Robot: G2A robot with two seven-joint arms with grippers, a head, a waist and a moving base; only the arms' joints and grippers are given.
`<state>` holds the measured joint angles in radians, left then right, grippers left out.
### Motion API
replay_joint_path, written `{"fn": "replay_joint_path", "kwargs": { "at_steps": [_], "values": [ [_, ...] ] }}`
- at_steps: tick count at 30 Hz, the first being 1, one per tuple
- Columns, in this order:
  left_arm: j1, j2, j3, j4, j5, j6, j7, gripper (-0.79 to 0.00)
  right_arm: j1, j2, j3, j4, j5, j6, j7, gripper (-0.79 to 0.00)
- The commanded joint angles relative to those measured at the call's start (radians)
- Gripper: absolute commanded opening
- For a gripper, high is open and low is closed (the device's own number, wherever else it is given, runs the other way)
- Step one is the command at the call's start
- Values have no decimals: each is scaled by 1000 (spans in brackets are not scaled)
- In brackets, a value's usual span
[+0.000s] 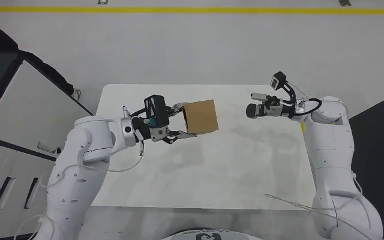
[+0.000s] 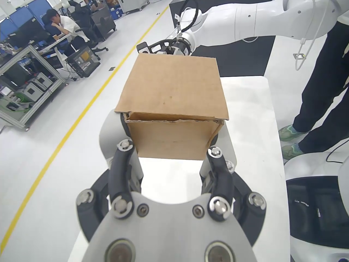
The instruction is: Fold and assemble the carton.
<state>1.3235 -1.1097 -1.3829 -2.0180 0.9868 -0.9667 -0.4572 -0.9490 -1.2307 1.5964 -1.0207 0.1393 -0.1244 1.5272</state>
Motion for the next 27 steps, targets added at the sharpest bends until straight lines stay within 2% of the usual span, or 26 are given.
{"fn": "replay_joint_path", "kwargs": {
  "at_steps": [1,5,8,11,21,27],
  "values": [
    [0,0,0,0,0,0,0,-785,0,0,0,0,0,0,0,0],
    [-4,0,-2,-9,12,1,2,-785,0,0,0,0,0,0,0,0],
    [-52,10,-50,-70,113,-46,23,-785,0,0,0,0,0,0,0,0],
    [-91,25,-72,-102,168,-46,47,-785,0,0,0,0,0,0,0,0],
    [-220,131,-57,-166,312,-46,177,-785,0,0,0,0,0,0,0,0],
    [-220,131,-57,-166,312,-46,177,-785,0,0,0,0,0,0,0,0]
  ]
}}
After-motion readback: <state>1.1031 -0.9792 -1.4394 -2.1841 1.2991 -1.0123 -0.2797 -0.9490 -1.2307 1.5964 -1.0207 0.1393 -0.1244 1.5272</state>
